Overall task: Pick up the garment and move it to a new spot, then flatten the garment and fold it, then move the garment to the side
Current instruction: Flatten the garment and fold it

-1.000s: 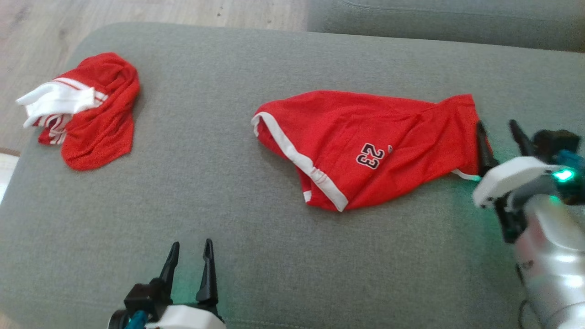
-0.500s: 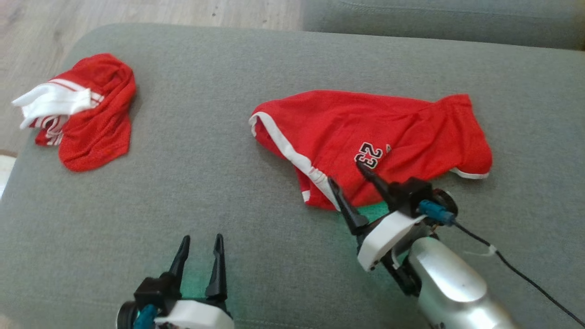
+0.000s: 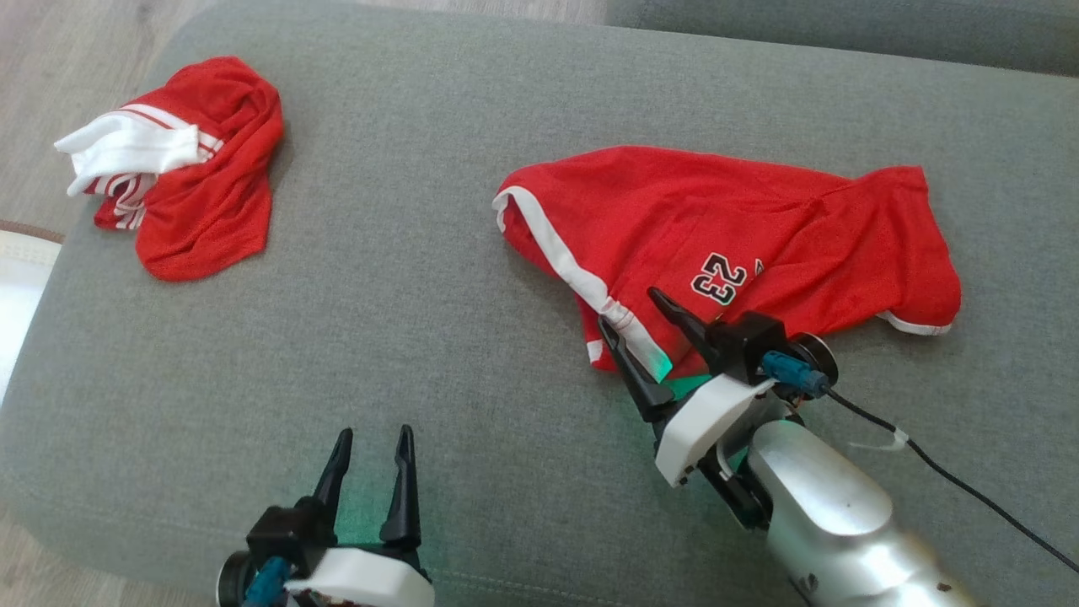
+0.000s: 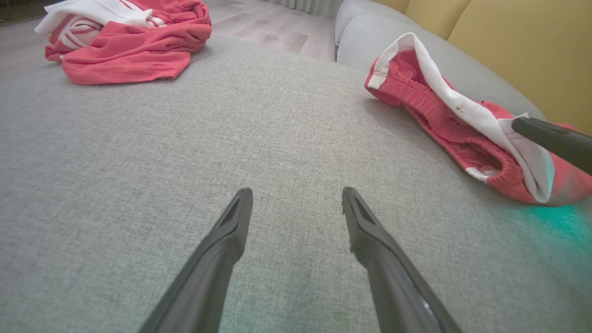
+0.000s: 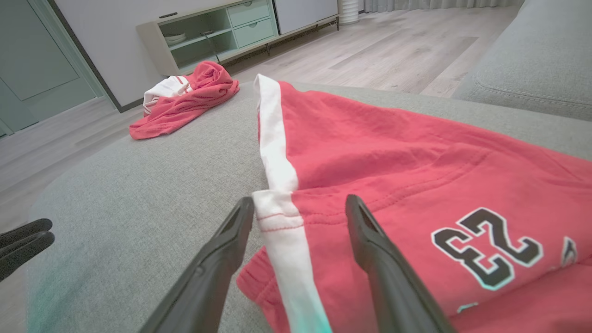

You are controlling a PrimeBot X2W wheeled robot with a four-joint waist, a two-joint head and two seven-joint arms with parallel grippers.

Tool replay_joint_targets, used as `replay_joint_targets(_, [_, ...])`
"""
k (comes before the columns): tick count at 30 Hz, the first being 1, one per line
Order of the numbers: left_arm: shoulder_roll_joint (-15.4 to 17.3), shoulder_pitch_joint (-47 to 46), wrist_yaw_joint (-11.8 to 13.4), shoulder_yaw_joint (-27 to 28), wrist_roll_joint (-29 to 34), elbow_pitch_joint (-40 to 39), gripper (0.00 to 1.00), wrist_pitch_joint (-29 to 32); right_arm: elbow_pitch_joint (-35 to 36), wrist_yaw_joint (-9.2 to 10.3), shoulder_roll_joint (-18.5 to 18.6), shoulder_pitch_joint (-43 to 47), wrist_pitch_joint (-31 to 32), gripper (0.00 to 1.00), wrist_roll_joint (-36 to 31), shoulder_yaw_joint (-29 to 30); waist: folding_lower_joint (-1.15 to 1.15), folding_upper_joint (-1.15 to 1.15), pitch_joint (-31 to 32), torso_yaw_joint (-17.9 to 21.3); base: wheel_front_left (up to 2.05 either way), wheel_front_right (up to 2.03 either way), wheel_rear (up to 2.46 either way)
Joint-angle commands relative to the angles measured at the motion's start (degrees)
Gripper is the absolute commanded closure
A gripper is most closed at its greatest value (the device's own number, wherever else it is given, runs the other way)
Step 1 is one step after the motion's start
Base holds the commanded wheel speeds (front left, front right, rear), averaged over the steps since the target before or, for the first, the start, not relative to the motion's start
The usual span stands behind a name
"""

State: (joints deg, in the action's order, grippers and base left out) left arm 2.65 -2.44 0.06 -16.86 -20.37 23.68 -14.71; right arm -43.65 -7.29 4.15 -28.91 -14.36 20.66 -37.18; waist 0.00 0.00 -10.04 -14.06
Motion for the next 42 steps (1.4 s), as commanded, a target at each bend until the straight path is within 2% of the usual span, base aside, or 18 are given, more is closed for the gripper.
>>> replay_joint_targets(1, [0.2,-1.6,0.4,1.3,-0.3,-1.6,0.00,-0.3,1.2,-0.20,-1.2,-1.5,-0.6,0.00,0.2,-0.8,0.00,0.00,-0.2,0.0,0.00,0.00,0.00])
replay_joint_targets(2, [0.2,-1.8,0.5,1.1,-0.4,-1.7,0.00,-0.3,1.1,-0.20,-1.2,-1.6,-0.6,0.00,0.2,-0.8,0.00,0.00,-0.3,-0.1,0.00,0.00,0.00])
replay_joint_targets(5, [0.2,-2.4,0.7,0.5,-0.7,-1.9,0.00,-0.3,1.0,-0.20,-1.2,-1.7,-0.6,0.12,0.2,-0.9,0.00,0.00,-0.6,-0.1,0.00,0.00,0.00])
replay_joint_targets(7, [0.2,-2.7,0.8,0.3,-0.8,-2.1,0.00,-0.3,1.0,-0.20,-1.2,-1.8,-0.6,0.35,0.4,-1.1,0.00,0.00,-0.8,0.0,0.00,0.00,0.00])
replay_joint_targets(9, [0.2,-2.9,1.0,0.2,-0.8,-2.4,0.00,-0.3,1.4,-0.20,-1.2,-1.8,-0.6,0.68,0.7,-1.2,0.00,0.00,-1.0,0.0,0.00,0.00,0.00])
replay_joint_targets(10, [0.2,-3.0,1.0,0.1,-0.8,-2.5,0.00,-0.3,2.0,-0.20,-1.2,-1.9,-0.6,0.93,0.8,-1.2,0.00,0.00,-1.1,0.1,0.00,0.00,0.00])
replay_joint_targets(11, [0.2,-3.0,1.0,0.0,-0.8,-2.5,0.00,-0.3,2.7,-0.20,-1.2,-1.8,-0.6,1.00,0.8,-0.7,0.00,0.00,-1.2,0.1,0.00,0.00,0.00])
replay_joint_targets(15, [0.2,-2.7,1.0,0.3,-0.4,-2.3,0.00,-0.3,7.0,-0.20,-1.2,-0.7,-0.6,1.00,0.8,3.2,0.00,0.00,-0.6,1.1,0.00,0.00,0.00])
replay_joint_targets(24, [0.2,-1.3,0.2,2.7,1.4,-2.1,0.00,-0.3,16.9,-0.20,-0.5,8.2,-0.6,1.00,-0.3,22.1,0.00,0.00,3.2,7.6,0.00,0.00,0.00])
replay_joint_targets(29, [0.2,-1.6,-0.2,3.1,1.8,-2.5,0.00,-0.3,19.9,-0.20,-0.6,13.9,-0.6,1.00,-0.1,29.0,0.00,0.00,4.2,11.4,0.00,0.00,0.00])
replay_joint_targets(35, [0.2,-1.5,-0.2,2.9,1.8,-2.6,0.00,-0.3,20.4,-0.20,-0.9,19.1,-0.6,0.99,0.4,34.9,0.00,0.00,4.6,14.4,0.00,0.00,0.00])
replay_joint_targets(36, [0.2,-1.5,-0.2,2.8,1.8,-2.6,0.00,-0.3,19.4,-0.20,-1.0,19.5,-0.6,0.64,0.1,35.8,0.00,0.00,4.6,14.7,0.00,0.00,0.00])
replay_joint_targets(37, [0.2,-1.5,-0.2,2.8,1.9,-2.5,0.00,-0.3,17.7,-0.20,-1.0,19.8,-0.6,0.08,-0.4,36.6,0.00,0.00,4.6,14.9,0.00,0.00,0.00])
replay_joint_targets(38, [0.2,-1.5,-0.2,2.7,1.9,-2.4,0.00,-0.3,16.7,-0.20,-1.1,19.6,-0.6,0.00,-1.0,37.8,0.00,0.00,4.6,15.1,0.00,0.00,0.00])
replay_joint_targets(42, [0.2,-1.8,-0.3,2.7,2.2,-2.0,0.00,-0.3,16.5,-0.20,-1.2,18.4,-0.6,0.00,-6.7,42.2,0.00,0.00,4.6,15.1,0.00,0.00,0.00])
